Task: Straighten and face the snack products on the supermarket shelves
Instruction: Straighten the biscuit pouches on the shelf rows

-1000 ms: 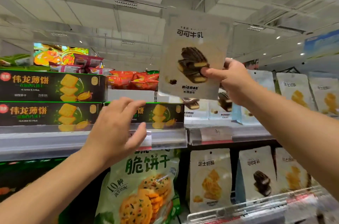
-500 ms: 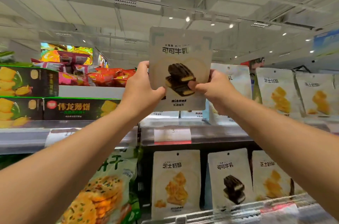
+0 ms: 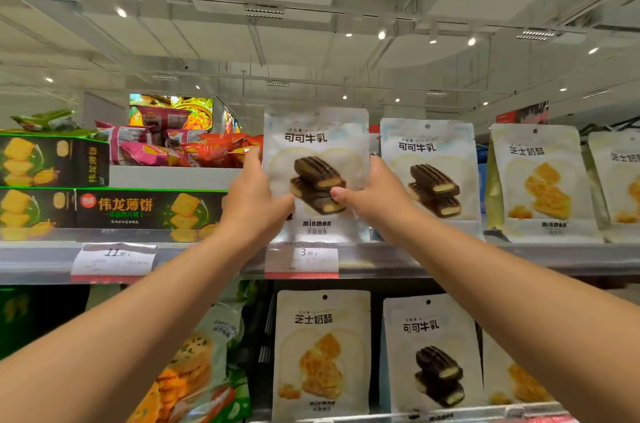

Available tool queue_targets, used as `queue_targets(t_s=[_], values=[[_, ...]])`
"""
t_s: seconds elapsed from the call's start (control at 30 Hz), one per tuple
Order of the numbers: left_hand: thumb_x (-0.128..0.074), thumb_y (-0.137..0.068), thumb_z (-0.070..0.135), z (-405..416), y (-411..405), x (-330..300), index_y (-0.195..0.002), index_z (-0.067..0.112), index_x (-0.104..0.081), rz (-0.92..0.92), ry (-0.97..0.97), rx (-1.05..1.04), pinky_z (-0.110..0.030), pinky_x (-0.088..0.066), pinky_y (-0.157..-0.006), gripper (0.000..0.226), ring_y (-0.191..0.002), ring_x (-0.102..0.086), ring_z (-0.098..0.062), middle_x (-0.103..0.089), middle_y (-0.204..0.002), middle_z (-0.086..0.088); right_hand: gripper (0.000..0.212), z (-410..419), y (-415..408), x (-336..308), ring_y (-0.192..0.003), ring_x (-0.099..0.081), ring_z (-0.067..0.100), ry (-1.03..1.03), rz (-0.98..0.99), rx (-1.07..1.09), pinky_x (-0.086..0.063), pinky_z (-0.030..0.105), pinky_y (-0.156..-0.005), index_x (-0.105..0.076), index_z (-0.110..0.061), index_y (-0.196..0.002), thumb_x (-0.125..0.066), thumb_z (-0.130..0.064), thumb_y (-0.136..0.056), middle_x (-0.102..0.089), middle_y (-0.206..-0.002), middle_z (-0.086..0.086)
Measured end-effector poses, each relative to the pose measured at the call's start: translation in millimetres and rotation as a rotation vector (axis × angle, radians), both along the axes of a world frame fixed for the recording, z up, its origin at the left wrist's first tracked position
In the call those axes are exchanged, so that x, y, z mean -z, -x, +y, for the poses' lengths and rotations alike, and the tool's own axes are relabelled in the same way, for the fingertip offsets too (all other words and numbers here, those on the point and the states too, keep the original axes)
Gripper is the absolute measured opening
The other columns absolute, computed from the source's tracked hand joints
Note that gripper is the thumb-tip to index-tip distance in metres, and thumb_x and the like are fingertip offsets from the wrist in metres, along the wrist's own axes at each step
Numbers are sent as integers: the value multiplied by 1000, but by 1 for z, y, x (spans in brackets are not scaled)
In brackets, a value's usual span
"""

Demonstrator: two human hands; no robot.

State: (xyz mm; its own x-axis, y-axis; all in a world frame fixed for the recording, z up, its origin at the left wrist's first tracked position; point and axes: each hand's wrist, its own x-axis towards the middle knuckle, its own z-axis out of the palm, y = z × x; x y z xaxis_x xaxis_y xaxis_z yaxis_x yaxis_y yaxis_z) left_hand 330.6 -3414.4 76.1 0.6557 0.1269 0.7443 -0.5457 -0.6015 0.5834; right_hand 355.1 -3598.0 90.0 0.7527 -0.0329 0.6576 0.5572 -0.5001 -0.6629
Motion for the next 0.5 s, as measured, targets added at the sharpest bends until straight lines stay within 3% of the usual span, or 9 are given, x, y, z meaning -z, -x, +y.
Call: queue_targets(t_s=[0.07,0.13,0.23,0.3,0.33,0.4,0.47,0.5], values=[[-68,-78,12,-2,-2,2,-149,20,-19,-10,-5,-12,-47,-46,-98,87,-117,-54,-29,-55,-130,-8,57,0,3,1,-105,-56,19,60,-39,34,-47,33,-82,-43,-16,-125,-77,-26,-79,-59,-116,0],[-66,-81,12,-5,-3,7,-151,18,-17,-32,-26,-43,-33,-37,-102,85,-123,-46,-27,-45,-139,-11,61,1,5,3,-103,-55,19,102,-66,47,-41,28,-75,-40,-16,-129,-75,-26,-80,-59,-116,0],[-62,-87,14,-8,-2,18,-153,16,-16,-77,-82,-103,-13,-21,-83,81,-124,-40,-26,-33,-145,-13,58,4,10,8,-100,-55,20,159,-123,91,-40,27,-71,-38,-15,-127,-73,-28,-82,-58,-115,1],[-62,-87,12,-8,4,23,-152,14,-16,-133,-138,-120,-11,-22,-83,80,-121,-41,-28,-28,-145,-16,58,5,14,11,-105,-56,22,183,-174,130,-40,28,-76,-39,-15,-127,-72,-28,-82,-59,-120,4],[-63,-87,12,-8,8,26,-152,13,-17,-161,-179,-129,-15,-27,-92,80,-123,-40,-29,-24,-146,-17,58,4,17,12,-106,-56,21,200,-200,151,-39,26,-77,-40,-15,-129,-72,-28,-82,-59,-121,4],[-66,-85,13,-8,17,35,-150,11,-23,-243,-276,-154,-37,-34,-108,78,-134,-31,-33,-19,-149,-18,57,0,26,17,-107,-53,11,228,-263,181,-36,18,-80,-43,-13,-131,-71,-25,-83,-59,-125,6],[-68,-82,11,-6,24,50,-145,7,-35,-390,-384,-143,-48,-34,-110,71,-136,-30,-37,-24,-149,-21,60,-7,38,27,-112,-48,4,221,-318,175,-38,16,-91,-43,-12,-137,-70,-21,-85,-55,-132,5],[-67,-80,10,-5,27,59,-141,6,-42,-450,-448,-133,-51,-34,-108,66,-135,-33,-39,-30,-148,-22,59,-11,45,35,-118,-48,8,218,-343,169,-41,22,-99,-42,-12,-139,-68,-18,-87,-53,-135,4]])
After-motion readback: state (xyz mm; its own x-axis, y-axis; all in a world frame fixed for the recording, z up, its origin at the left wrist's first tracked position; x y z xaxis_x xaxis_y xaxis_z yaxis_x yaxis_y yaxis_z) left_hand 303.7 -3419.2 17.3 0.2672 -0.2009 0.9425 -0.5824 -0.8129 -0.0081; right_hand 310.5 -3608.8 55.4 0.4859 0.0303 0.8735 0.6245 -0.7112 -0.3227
